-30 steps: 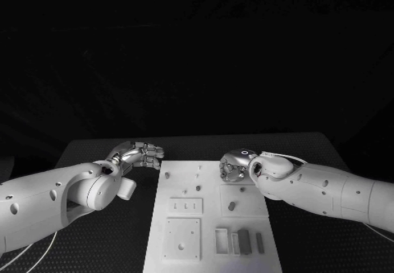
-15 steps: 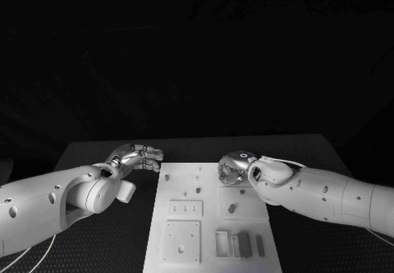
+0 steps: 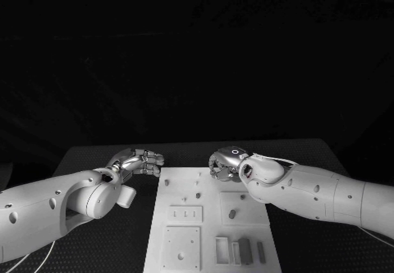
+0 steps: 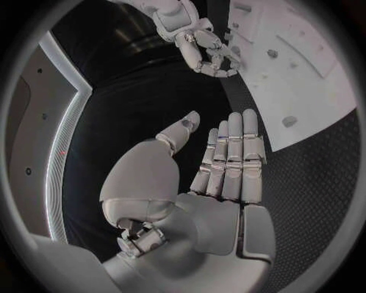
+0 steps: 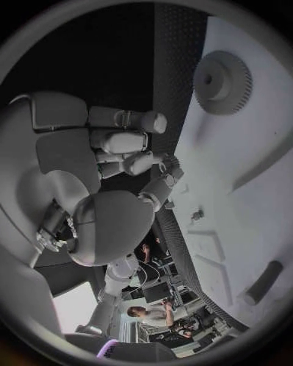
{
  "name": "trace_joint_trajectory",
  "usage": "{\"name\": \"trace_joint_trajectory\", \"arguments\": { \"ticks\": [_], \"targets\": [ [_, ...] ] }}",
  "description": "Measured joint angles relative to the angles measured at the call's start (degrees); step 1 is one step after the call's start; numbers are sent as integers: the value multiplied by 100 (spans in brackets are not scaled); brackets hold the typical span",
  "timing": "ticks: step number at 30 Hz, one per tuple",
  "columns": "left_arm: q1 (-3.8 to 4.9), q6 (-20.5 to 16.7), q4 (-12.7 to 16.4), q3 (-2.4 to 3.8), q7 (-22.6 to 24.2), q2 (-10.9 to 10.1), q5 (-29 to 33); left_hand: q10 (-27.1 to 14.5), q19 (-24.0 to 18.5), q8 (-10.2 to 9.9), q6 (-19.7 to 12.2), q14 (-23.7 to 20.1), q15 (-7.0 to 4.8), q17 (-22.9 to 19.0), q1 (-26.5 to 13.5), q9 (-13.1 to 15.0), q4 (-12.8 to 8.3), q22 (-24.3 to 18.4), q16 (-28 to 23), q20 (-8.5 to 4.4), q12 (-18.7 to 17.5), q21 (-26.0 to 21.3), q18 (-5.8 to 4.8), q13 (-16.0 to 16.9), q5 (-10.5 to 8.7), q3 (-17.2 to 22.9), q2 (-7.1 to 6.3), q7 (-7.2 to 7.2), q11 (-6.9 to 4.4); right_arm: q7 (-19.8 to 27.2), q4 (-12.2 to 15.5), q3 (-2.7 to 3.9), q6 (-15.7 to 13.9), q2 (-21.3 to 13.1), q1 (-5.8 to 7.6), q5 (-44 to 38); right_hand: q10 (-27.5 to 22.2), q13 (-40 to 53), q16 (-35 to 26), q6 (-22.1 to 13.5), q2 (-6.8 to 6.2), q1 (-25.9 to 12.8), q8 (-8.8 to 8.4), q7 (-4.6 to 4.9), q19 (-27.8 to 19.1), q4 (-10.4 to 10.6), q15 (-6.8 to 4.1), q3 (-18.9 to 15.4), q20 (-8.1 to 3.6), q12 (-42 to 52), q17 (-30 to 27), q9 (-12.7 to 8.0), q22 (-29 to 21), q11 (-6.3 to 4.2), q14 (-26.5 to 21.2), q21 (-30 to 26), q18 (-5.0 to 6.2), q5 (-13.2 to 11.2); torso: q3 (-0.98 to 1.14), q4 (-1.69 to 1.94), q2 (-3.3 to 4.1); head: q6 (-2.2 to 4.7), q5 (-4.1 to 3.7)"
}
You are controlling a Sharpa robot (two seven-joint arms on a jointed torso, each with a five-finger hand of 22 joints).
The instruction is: Assemble the parts on the task board
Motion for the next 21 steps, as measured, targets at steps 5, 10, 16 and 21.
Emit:
{"name": "trace_joint_trajectory", "arguments": {
  "ticks": [5,10,16,21],
  "targets": [
    [2,0,-13,0,0,18,0,0,0,-1,0,0,0,0,0,0,0,0,-22,0,-22,0,0,0,0,0,0,0,0,-30,-98,0,-29,175,2,-69,0,-12,0,0,0,0,3,0,0,0,0,0,0,0,0,0,0,0,0,0,0,0,2,3,4,1,13],
    [4,0,-28,2,1,53,-1,0,0,-1,0,0,0,5,0,0,0,0,-22,0,-21,0,1,0,0,0,0,0,0,-49,-208,0,-50,356,4,-120,0,-12,0,0,-1,0,7,0,1,-1,0,-1,1,0,-9,0,0,0,0,0,0,-1,4,3,6,-2,15],
    [10,1,-36,3,1,79,-1,0,0,-1,0,0,0,5,0,0,0,-1,-22,0,-21,0,1,0,0,0,0,0,-1,-55,-423,0,-61,571,4,-195,0,-22,0,0,-1,0,14,-1,1,-1,1,-2,2,0,-12,0,0,0,0,0,0,-1,8,8,13,-2,24],
    [45,1,-15,7,1,76,-1,0,0,-1,0,0,0,11,0,0,0,5,-22,0,-21,-6,1,0,0,0,0,0,-1,-64,-609,0,-80,709,0,-237,0,-21,0,1,-2,0,21,0,1,-7,1,-8,2,0,-12,0,0,0,0,0,0,-5,12,12,26,6,41]
  ]
}}
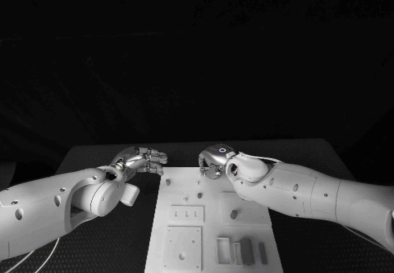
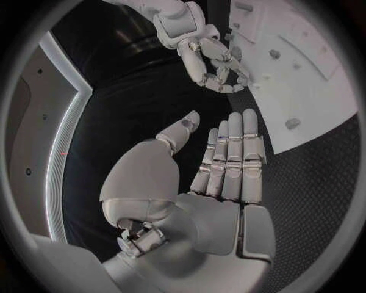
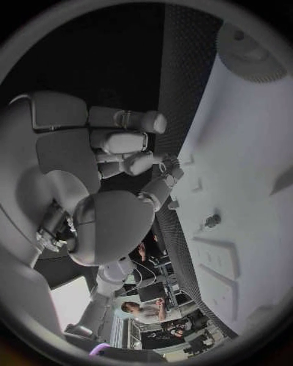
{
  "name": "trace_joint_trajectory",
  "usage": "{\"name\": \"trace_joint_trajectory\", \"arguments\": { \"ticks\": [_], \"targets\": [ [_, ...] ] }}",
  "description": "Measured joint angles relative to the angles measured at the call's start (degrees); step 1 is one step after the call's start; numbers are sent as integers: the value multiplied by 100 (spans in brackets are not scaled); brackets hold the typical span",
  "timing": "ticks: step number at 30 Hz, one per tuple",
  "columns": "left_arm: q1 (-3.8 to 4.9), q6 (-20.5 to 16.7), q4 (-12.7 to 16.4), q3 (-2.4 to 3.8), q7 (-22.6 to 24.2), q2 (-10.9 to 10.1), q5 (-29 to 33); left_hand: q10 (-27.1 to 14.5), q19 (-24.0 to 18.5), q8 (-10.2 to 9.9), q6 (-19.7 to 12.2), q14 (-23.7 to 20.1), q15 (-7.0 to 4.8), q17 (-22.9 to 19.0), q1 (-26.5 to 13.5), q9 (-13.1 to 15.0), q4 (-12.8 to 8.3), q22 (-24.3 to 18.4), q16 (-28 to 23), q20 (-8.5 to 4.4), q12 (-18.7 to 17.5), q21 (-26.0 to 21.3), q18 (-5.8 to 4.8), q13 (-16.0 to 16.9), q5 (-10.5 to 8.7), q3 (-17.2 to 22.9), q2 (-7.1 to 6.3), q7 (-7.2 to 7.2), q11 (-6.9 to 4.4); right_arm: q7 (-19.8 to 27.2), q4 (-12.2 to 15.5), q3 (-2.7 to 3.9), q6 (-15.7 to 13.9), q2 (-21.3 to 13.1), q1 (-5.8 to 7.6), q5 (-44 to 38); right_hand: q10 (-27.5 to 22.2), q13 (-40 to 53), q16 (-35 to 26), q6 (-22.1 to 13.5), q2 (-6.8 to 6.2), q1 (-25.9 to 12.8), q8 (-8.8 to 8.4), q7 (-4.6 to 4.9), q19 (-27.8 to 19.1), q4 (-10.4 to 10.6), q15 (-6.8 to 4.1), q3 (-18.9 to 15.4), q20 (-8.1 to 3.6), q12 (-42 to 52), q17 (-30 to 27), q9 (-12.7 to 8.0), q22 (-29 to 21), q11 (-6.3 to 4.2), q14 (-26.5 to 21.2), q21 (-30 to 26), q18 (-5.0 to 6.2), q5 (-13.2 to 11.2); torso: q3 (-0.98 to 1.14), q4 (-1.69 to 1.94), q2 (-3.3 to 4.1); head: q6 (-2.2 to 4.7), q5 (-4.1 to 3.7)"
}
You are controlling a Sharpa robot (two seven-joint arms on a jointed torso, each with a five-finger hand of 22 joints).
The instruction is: Assemble the parts on the task board
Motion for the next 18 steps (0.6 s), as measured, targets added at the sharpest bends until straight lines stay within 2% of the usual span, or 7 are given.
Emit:
{"name": "trace_joint_trajectory", "arguments": {
  "ticks": [18],
  "targets": [
    [106,-1,87,21,0,-17,-6,0,0,0,0,0,0,6,0,0,0,5,-22,0,0,-16,0,0,0,0,0,0,0,-17,-153,-10,-36,207,-55,-170,14,-3,0,0,-2,0,-2,0,9,16,-14,15,11,0,-2,0,0,-13,15,0,0,6,3,46,92,-19,-8]
  ]
}}
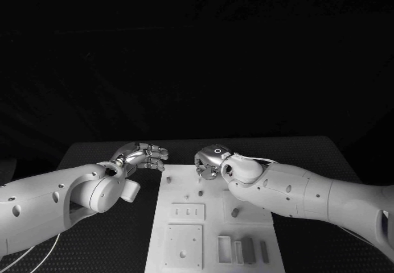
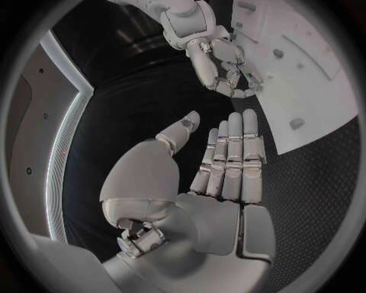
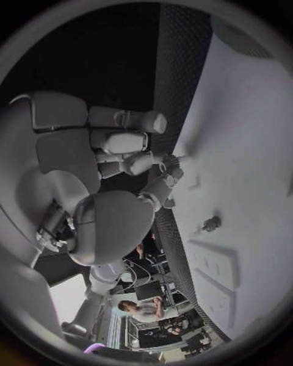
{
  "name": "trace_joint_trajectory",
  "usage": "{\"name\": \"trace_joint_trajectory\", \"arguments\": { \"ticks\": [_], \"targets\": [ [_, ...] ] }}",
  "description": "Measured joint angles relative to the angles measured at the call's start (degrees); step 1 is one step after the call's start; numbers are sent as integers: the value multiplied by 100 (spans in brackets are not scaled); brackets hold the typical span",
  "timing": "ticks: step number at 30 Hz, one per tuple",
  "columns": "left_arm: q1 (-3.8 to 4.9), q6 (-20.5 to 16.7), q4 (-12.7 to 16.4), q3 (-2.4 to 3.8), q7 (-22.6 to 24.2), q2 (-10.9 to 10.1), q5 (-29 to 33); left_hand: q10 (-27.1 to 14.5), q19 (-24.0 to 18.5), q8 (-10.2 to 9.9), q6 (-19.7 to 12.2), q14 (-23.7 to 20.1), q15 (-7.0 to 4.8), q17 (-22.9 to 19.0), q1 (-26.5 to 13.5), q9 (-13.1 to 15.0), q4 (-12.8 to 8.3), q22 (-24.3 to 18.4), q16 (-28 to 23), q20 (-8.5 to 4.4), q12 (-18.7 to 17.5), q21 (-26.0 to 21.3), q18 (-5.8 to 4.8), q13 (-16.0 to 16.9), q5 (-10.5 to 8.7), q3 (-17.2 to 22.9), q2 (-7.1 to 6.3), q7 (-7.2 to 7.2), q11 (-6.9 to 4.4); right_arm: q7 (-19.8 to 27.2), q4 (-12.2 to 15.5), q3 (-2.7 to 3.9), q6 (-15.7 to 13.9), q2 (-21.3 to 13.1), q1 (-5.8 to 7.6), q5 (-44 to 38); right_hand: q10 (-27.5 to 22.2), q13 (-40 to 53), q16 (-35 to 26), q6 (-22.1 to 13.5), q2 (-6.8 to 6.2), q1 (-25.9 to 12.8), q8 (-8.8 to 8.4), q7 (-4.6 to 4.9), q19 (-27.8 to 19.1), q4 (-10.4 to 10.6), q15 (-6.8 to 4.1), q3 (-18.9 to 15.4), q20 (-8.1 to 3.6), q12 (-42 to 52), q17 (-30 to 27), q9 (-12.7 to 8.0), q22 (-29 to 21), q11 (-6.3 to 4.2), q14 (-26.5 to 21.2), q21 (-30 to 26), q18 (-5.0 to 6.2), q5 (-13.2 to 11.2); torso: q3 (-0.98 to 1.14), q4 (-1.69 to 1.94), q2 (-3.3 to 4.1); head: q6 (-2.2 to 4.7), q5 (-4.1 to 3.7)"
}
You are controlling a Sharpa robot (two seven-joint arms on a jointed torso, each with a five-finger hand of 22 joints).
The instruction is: Assemble the parts on the task board
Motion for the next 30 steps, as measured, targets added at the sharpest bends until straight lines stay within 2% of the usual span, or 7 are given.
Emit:
{"name": "trace_joint_trajectory", "arguments": {
  "ticks": [24,25,30],
  "targets": [
    [5,0,-1,17,-3,-12,-8,0,-10,0,0,0,0,17,0,0,0,5,0,10,-21,0,1,0,0,0,0,0,0,0,14,1,-16,-21,-4,-208,7,1,0,0,-21,-6,4,0,-2,0,8,-1,-41,0,0,0,0,-7,8,23,3,-1,7,-3,26,-13,0],
    [5,0,-1,17,-3,-12,-9,0,-20,0,0,0,0,18,0,0,0,4,0,20,-21,0,39,0,0,0,0,0,0,0,14,0,-16,-28,-5,-213,7,1,0,1,-21,-6,5,-1,0,0,8,-1,-43,0,0,1,0,-7,8,23,3,-1,7,-3,26,-13,-1],
    [6,0,-1,18,-3,-12,-10,0,-20,0,0,0,0,18,0,0,0,4,-22,20,-21,0,40,0,0,0,0,0,0,-3,23,-5,-9,-60,-16,-229,42,1,0,18,-14,1,14,-18,2,0,9,-2,-44,0,1,4,0,-2,9,23,3,-2,10,-3,30,-10,-2]
  ]
}}
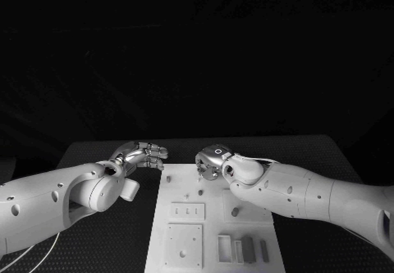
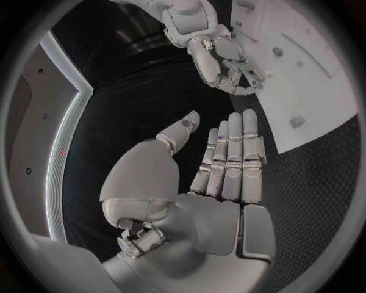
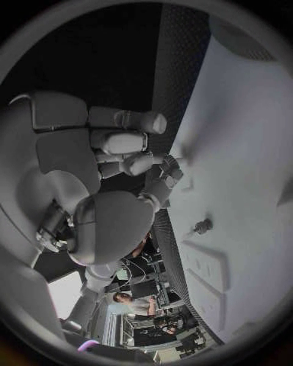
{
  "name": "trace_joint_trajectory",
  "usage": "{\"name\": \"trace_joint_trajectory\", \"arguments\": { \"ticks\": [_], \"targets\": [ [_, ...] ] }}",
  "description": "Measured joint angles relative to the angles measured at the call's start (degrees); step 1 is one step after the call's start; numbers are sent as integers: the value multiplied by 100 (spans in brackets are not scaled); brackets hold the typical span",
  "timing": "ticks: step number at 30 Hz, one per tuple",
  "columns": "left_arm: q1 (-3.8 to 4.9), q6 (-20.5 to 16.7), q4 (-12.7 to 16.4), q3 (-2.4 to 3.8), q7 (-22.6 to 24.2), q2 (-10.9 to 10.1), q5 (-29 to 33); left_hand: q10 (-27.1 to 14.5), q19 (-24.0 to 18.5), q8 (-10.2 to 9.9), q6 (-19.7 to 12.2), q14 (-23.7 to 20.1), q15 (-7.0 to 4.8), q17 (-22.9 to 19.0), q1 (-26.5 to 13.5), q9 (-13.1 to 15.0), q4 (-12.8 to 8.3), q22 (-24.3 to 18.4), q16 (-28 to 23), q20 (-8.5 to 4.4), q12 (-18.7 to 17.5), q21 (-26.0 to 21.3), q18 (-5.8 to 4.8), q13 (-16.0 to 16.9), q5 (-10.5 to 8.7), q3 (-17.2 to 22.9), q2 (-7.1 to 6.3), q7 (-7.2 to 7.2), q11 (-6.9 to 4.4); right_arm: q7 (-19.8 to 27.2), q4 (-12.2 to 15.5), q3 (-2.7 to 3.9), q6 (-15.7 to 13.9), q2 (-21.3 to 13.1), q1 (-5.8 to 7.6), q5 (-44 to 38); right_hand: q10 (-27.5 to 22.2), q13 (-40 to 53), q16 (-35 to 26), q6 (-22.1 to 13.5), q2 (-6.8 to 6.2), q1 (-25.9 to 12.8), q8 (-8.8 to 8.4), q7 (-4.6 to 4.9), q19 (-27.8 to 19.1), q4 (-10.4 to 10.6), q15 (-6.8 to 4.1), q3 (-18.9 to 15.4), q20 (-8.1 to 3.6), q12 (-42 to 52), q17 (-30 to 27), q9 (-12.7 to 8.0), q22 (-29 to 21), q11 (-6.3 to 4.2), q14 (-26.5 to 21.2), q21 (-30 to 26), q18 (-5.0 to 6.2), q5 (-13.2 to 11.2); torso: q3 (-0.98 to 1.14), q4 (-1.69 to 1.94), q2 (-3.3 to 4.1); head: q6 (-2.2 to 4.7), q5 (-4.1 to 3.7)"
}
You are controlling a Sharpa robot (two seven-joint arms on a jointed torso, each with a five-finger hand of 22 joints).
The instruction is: Assemble the parts on the task board
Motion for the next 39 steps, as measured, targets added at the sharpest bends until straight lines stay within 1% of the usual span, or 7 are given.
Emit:
{"name": "trace_joint_trajectory", "arguments": {
  "ticks": [16,18,19,21,24,29,39],
  "targets": [
    [0,0,7,1,-2,-23,-2,0,0,-25,0,0,0,11,0,0,0,5,0,0,0,0,-8,0,0,0,0,0,0,-7,-3,1,6,-28,-6,34,2,-65,23,1,2,16,-16,-1,1,-8,-18,-8,2,-83,-78,-1,5,-3,13,0,1,2,0,0,8,-22,-10],
    [1,0,7,1,-2,-22,-2,0,0,-28,0,0,0,10,0,0,0,5,0,0,-4,0,-10,0,0,0,0,0,0,-1,-23,-1,3,-16,-7,72,-100,-184,2,0,-69,20,-58,-1,0,-8,-17,-8,3,-218,-199,2,4,18,-72,0,1,3,1,2,9,-22,-12],
    [1,0,7,2,-3,-23,-2,0,0,-28,0,0,0,10,0,0,0,5,0,0,-22,0,-11,0,0,0,0,0,0,0,-42,-3,0,-6,-9,98,-178,-279,-24,0,-131,-43,-92,-1,-11,11,-2,-11,14,-323,-274,132,4,24,-146,-1,1,25,1,2,10,-22,-13],
    [1,0,7,2,-4,-23,-2,0,0,-28,0,0,0,17,0,0,0,10,0,0,-24,0,-13,0,0,0,0,0,0,0,-72,-5,-7,5,-12,139,-215,-351,-73,-23,-320,-139,-156,22,-44,120,38,35,43,-451,-415,204,4,6,-273,-48,1,59,-1,3,11,-22,-16],
    [2,0,11,2,-5,-25,-2,0,0,-28,0,0,0,17,0,0,0,11,-2,0,-24,0,-17,0,0,0,0,0,0,-2,-107,-6,-34,15,-12,203,-370,-363,-133,-159,-608,-261,-276,149,-97,308,105,129,74,-568,-650,188,4,13,-486,-111,5,34,-2,4,13,-22,-19],
    [2,0,11,3,-7,-27,-3,0,0,-28,0,0,0,24,0,0,0,12,-22,1,-24,0,-45,0,0,0,0,0,0,-6,-114,-6,-81,22,-12,297,-504,-334,-193,-310,-904,-310,-364,277,-204,496,180,219,141,-666,-867,188,4,85,-755,-157,3,25,-2,7,15,-22,-23],
    [4,0,12,4,-8,-38,-4,0,0,-28,0,0,0,34,0,0,0,16,-22,1,-46,0,-49,0,0,0,0,0,0,-6,-53,-6,-192,-47,-12,470,-570,-290,-193,-369,-1032,-266,-396,294,-258,572,223,222,154,-689,-874,230,3,118,-822,-157,3,25,-3,4,15,-30,-30]
  ]
}}
